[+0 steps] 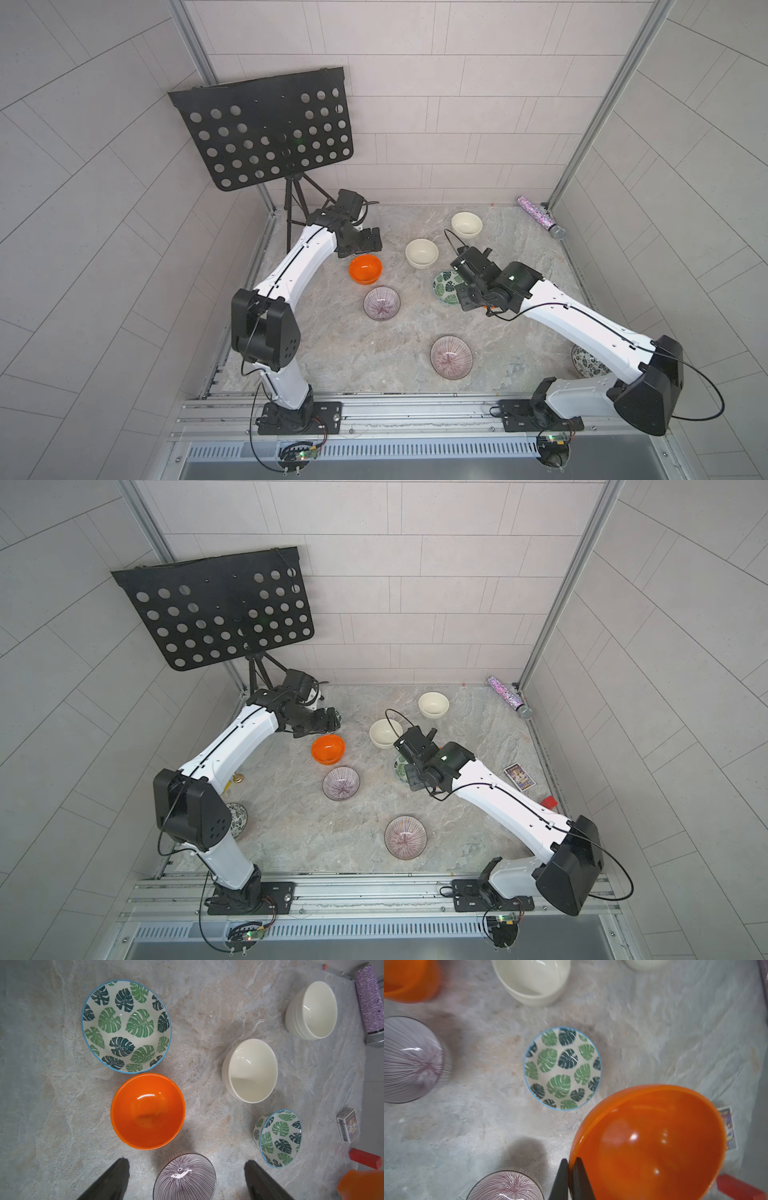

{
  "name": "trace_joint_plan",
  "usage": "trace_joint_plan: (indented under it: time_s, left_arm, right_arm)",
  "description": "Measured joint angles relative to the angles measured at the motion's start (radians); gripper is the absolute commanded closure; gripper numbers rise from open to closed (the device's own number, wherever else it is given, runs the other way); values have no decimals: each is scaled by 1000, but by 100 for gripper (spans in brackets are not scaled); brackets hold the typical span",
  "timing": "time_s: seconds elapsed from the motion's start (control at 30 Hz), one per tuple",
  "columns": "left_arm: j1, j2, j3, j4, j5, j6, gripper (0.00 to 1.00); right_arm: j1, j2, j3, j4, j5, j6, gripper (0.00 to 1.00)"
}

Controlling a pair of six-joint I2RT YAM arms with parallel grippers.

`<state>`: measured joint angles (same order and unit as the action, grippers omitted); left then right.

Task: Stack the bowls
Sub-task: Pick up the bowl from the center of the board.

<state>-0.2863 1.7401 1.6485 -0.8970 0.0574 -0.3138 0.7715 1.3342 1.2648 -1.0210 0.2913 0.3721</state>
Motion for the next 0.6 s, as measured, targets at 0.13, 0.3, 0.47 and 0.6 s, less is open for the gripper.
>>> trace_joint_plan:
  time_s: [0.13, 0.3, 0.47, 0.6]
  left_arm:
    - [18, 34, 66, -48, 45, 34, 14]
    - [28, 39, 98, -100, 72, 73, 15]
    - [28, 39, 98, -152, 124, 121, 21]
    - [28, 39, 98, -192, 162, 163, 23]
  right_arm:
    - [68, 44, 56, 73, -73, -221, 100]
    - [106, 145, 84, 133, -225, -484, 100]
    - [112, 168, 79, 162, -322, -694, 100]
    - [113, 167, 64, 188, -372, -828, 100]
